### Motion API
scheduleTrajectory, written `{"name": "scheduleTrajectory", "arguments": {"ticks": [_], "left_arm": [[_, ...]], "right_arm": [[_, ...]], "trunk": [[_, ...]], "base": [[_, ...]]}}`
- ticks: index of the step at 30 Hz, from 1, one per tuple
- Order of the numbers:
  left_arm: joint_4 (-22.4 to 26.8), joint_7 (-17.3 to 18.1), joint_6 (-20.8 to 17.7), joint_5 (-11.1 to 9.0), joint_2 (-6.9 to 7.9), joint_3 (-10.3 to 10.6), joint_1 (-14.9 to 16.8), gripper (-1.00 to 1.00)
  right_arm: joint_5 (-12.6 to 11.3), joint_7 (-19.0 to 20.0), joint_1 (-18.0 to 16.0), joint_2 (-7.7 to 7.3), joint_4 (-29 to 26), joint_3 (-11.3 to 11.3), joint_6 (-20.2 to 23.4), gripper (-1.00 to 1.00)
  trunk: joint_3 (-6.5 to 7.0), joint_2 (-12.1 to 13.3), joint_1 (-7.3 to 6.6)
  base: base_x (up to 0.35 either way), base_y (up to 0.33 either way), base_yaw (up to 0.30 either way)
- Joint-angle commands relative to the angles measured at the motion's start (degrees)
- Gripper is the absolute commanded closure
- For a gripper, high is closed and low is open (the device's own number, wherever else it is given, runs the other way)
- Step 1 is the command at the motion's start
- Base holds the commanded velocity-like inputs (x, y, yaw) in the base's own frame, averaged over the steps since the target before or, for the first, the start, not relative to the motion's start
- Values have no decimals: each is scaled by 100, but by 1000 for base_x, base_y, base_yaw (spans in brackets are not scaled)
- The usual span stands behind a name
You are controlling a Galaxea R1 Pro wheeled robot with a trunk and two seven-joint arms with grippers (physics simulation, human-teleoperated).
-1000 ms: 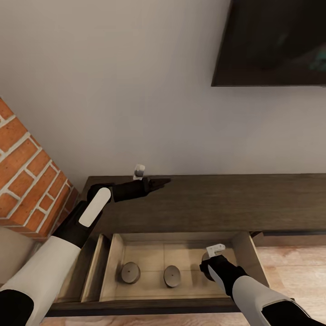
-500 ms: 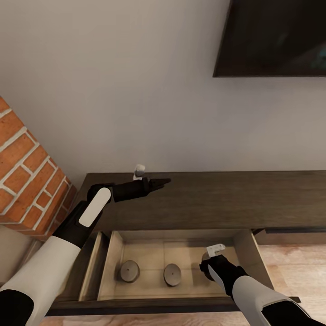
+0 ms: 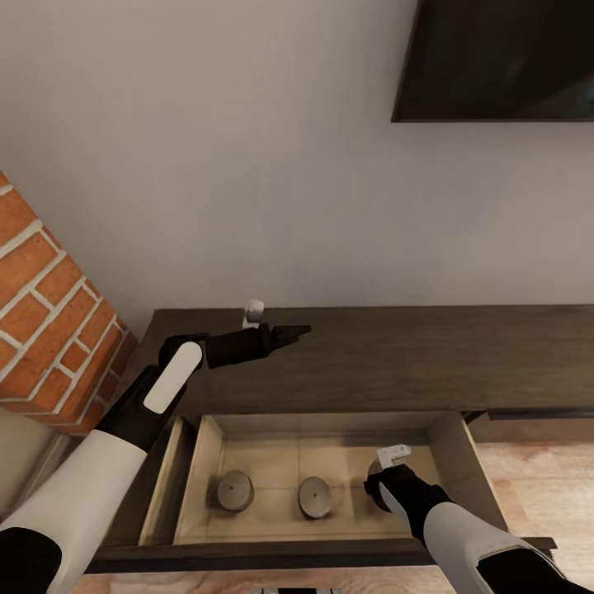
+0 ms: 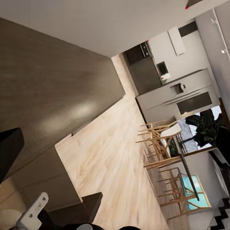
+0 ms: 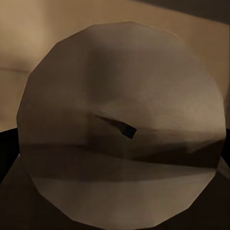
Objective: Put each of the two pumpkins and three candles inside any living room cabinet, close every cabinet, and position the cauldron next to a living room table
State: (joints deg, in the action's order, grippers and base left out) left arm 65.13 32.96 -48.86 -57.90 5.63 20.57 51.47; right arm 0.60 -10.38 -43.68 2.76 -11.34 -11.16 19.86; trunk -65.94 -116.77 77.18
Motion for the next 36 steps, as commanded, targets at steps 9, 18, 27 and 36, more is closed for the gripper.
{"name": "scheduleTrajectory", "arguments": {"ticks": [9,18,27,36], "left_arm": [[0,0,-1,3,0,0,-3,-100],[0,0,-1,-1,0,0,-1,-100],[0,0,-1,1,0,0,-3,-100],[-6,0,-2,-1,0,0,0,-100]], "right_arm": [[8,1,0,8,0,-7,0,100],[9,5,0,-3,-6,-3,0,100],[-6,9,0,-10,-9,8,0,100],[-9,10,0,5,-9,9,0,-100]], "trunk": [[-90,-202,110],[-198,-443,242],[-234,-523,286],[-234,-523,286]], "base": [[0,0,0],[0,0,0],[0,0,0],[0,0,0]]}}
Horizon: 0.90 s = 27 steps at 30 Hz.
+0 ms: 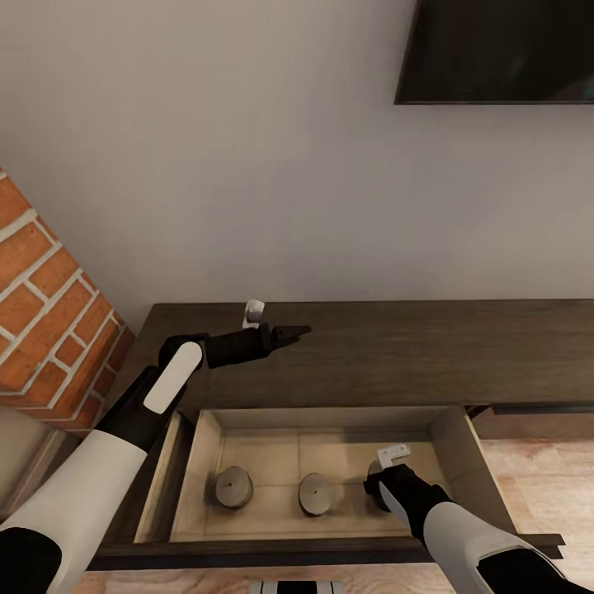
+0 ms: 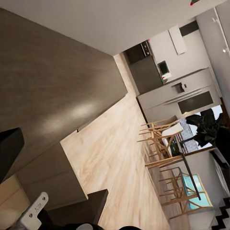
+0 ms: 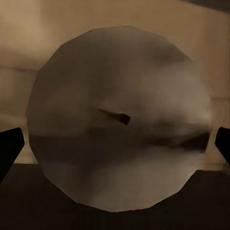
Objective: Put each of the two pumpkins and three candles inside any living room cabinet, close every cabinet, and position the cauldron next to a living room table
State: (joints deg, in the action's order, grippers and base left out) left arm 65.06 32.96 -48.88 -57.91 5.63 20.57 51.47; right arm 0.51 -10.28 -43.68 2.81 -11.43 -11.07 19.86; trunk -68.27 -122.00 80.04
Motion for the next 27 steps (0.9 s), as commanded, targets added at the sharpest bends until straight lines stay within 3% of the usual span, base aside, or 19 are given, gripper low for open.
{"name": "scheduleTrajectory", "arguments": {"ticks": [1,27], "left_arm": [[-1,0,0,-1,0,0,1,-100],[-2,0,1,0,0,0,0,-100]], "right_arm": [[-2,0,0,-2,0,0,0,-100],[-3,-3,0,-5,0,-2,0,-100]], "trunk": [[0,0,0],[0,0,0]], "base": [[0,0,0],[0,0,0]]}}
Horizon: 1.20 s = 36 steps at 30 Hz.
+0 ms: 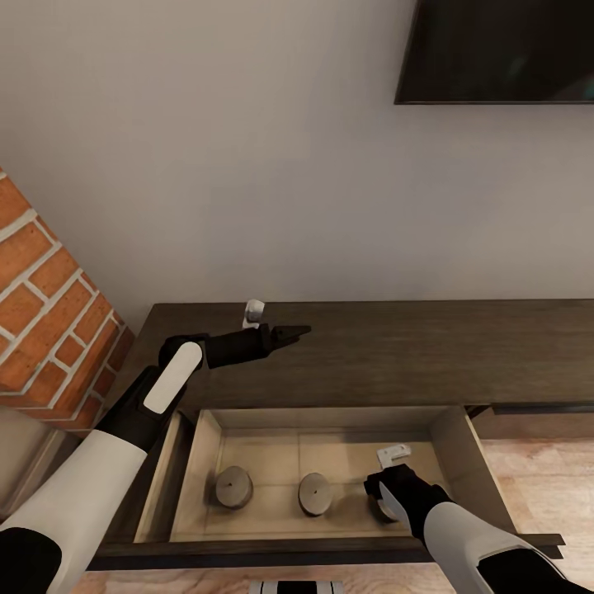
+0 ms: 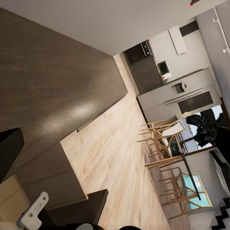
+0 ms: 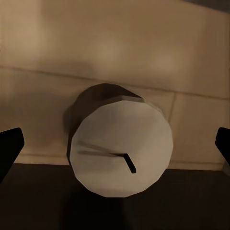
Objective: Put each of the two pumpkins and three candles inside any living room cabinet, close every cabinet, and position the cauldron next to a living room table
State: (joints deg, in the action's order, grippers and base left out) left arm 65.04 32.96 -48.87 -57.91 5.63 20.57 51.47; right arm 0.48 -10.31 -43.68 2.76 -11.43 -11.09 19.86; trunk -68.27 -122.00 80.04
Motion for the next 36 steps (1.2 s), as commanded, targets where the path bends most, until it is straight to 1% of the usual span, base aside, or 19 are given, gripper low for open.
{"name": "scheduleTrajectory", "arguments": {"ticks": [1,8,14,16,17,18,21,25,30,36], "left_arm": [[0,0,0,-1,0,0,-1,-100],[9,0,0,-4,-3,0,-3,-100],[6,2,34,-27,-61,0,-4,-100],[-43,1,347,-46,-74,7,-8,-100],[-50,0,414,-47,-75,9,-10,-100],[-67,0,614,-48,-77,16,-12,-100],[-81,0,809,-51,-79,24,-20,-100],[-79,0,861,-61,-79,26,-23,-100],[-51,3,835,-45,-75,23,-23,-100],[-69,0,783,-26,-59,5,-16,-100]], "right_arm": [[2,-2,0,2,0,-3,0,-100],[5,-6,0,12,-6,-6,15,-100],[5,-4,0,7,-14,-7,16,-100],[5,8,0,-3,-12,-1,4,-100],[5,9,0,-5,-13,-1,3,-100],[0,10,0,-8,-22,0,2,-100],[-2,13,0,-11,-63,1,7,-100],[-5,15,0,-3,-77,2,16,-100],[7,13,0,29,-79,-29,3,-100],[6,20,0,-3,-79,-28,21,-100]], "trunk": [[0,0,0],[0,0,0],[0,0,0],[0,0,0],[0,0,0],[0,0,0],[0,0,0],[72,160,-88],[162,361,-198],[269,602,-329]], "base": [[0,0,0],[0,0,0],[0,0,0],[0,0,0],[0,0,0],[0,0,0],[0,0,0],[0,0,0],[0,0,0],[0,0,0]]}}
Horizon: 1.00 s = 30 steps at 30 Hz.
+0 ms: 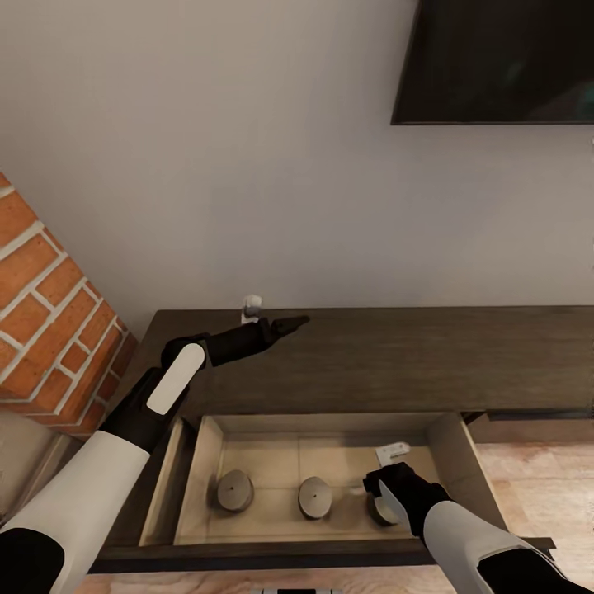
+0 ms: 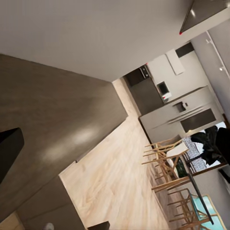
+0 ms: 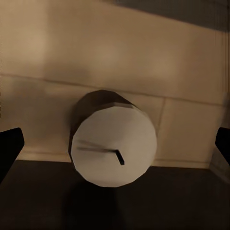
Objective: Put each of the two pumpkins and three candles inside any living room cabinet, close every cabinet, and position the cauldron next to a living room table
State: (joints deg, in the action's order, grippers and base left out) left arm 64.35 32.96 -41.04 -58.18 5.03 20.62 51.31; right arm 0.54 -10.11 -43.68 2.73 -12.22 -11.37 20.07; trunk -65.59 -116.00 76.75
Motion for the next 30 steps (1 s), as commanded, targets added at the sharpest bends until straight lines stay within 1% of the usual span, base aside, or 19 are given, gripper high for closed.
{"name": "scheduleTrajectory", "arguments": {"ticks": [1,8,12,19,22,26,27,28,30], "left_arm": [[-4,-7,-3,6,-1,1,1,-100],[-19,-81,-9,10,-12,16,2,-100],[-26,-87,-9,9,-15,20,1,-100],[-28,-88,-9,6,-11,21,-2,-100],[-28,-88,-9,1,-11,22,-1,-100],[-28,-88,-6,4,-18,29,-6,-100],[-28,-90,-2,7,-19,33,-7,-100],[-28,-92,-2,8,-19,35,-7,-100],[-28,-95,2,8,-19,37,-7,-100]], "right_arm": [[-1,0,0,0,0,-2,2,-100],[-8,1,0,-25,0,-13,14,-100],[-10,1,0,-55,0,-1,14,-100],[-3,1,0,-62,-4,3,11,-100],[-3,7,0,-81,-41,13,-3,-100],[-27,198,0,-251,-504,33,-7,-100],[-36,496,0,-385,-780,39,0,-100],[-39,718,2,-467,-931,47,2,-100],[-103,1279,5,-642,-1247,80,6,-100]], "trunk": [[18,42,-22],[144,322,-176],[216,483,-264],[342,764,-418],[395,884,-484],[467,1044,-572],[485,1084,-594],[503,1125,-615],[539,1205,-659]], "base": [[0,0,0],[-27,2,0],[-249,71,0],[-300,102,0],[-138,34,0],[-18,4,0],[-3,1,0],[-2,0,0],[-1,0,0]]}}
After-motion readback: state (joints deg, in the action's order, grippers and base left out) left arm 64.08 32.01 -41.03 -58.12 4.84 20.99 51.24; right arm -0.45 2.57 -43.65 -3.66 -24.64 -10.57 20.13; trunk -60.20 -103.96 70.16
